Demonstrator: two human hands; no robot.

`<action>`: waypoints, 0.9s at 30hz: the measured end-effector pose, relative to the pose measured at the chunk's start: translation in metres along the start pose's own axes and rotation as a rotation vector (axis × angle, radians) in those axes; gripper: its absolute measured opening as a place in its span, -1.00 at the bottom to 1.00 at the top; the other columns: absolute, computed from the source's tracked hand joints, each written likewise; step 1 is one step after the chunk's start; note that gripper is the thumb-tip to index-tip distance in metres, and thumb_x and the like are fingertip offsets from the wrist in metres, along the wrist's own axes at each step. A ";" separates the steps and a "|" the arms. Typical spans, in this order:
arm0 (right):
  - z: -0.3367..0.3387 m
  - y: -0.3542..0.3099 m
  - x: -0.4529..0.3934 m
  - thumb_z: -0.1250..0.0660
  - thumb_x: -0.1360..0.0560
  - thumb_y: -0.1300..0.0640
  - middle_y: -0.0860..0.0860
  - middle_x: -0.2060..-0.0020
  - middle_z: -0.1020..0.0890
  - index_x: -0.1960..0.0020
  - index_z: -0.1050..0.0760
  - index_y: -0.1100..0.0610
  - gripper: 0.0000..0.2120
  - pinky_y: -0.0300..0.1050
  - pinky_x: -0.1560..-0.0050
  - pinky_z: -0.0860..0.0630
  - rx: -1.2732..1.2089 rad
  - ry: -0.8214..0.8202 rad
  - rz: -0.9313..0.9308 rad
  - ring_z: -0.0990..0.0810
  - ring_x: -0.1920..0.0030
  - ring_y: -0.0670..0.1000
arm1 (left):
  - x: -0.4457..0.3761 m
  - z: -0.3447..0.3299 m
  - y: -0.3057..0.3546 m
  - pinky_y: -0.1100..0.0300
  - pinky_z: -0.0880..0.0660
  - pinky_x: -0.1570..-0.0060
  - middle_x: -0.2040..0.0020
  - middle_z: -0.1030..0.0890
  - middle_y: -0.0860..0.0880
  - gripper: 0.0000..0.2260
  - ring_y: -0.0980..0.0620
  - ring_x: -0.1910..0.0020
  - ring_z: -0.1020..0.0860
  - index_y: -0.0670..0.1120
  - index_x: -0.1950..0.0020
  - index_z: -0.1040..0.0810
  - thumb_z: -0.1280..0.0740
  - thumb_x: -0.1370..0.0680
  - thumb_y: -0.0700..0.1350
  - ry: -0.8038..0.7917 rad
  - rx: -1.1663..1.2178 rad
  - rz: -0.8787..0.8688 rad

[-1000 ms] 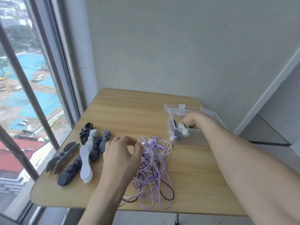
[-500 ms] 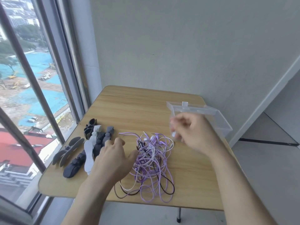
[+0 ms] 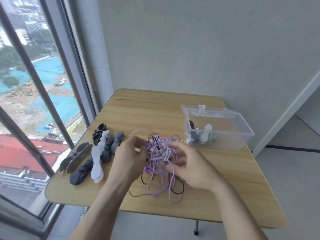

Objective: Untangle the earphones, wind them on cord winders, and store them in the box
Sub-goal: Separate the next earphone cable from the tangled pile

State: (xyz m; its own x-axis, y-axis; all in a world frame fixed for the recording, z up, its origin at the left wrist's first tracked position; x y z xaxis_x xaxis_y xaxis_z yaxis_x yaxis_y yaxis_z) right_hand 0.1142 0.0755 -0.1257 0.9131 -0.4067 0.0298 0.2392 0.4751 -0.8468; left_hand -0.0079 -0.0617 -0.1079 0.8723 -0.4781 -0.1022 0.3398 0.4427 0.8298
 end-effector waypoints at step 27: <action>0.043 -0.084 -0.005 -0.33 -0.62 0.13 -0.05 0.37 -0.63 0.06 -0.57 0.18 -0.86 -0.12 0.33 -0.53 -0.270 0.285 0.315 -0.63 0.34 -0.02 | 0.017 0.004 0.075 0.47 -0.39 -0.02 0.06 -0.67 0.18 -0.75 0.27 -0.02 -0.60 0.02 -0.16 -0.59 -0.48 -0.50 0.00 -0.061 0.146 -0.461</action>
State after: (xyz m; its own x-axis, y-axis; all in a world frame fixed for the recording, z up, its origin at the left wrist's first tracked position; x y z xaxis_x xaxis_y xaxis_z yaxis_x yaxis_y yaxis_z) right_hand 0.1040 0.0709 -0.0318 0.7918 -0.4909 -0.3634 -0.1617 0.4053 -0.8998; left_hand 0.0314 -0.0400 -0.0446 0.6186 -0.6452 -0.4484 0.6292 0.0651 0.7745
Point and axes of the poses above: each hand's wrist, its own x-axis away from the middle knuckle, its own z-axis out of the back of the hand, y = z × x, the point moved 9 cm from there along -x, towards the middle knuckle
